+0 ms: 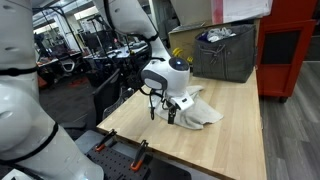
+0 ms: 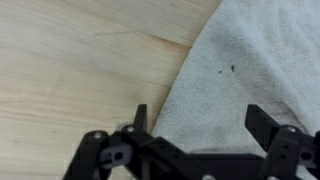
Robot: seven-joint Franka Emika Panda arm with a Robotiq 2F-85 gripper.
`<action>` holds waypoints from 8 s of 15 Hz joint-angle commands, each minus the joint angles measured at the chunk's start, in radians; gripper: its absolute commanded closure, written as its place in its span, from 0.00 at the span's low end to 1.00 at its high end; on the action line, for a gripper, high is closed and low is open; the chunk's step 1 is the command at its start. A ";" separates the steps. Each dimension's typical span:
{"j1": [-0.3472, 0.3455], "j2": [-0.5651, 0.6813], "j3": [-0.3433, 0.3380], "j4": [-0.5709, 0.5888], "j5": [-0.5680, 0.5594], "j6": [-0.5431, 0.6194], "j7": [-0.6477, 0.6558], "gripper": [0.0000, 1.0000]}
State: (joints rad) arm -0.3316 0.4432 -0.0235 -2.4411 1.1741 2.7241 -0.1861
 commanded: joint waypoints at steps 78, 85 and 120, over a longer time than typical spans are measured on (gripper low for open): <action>0.221 0.168 0.113 0.304 -1.047 0.026 0.083 1.00; 0.219 0.151 0.198 0.286 -1.043 0.014 0.050 1.00; 0.018 -0.106 0.438 0.170 -0.658 0.156 -0.273 1.00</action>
State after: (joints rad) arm -0.3823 0.3160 0.5244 -2.3050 0.5175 2.8042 -0.4749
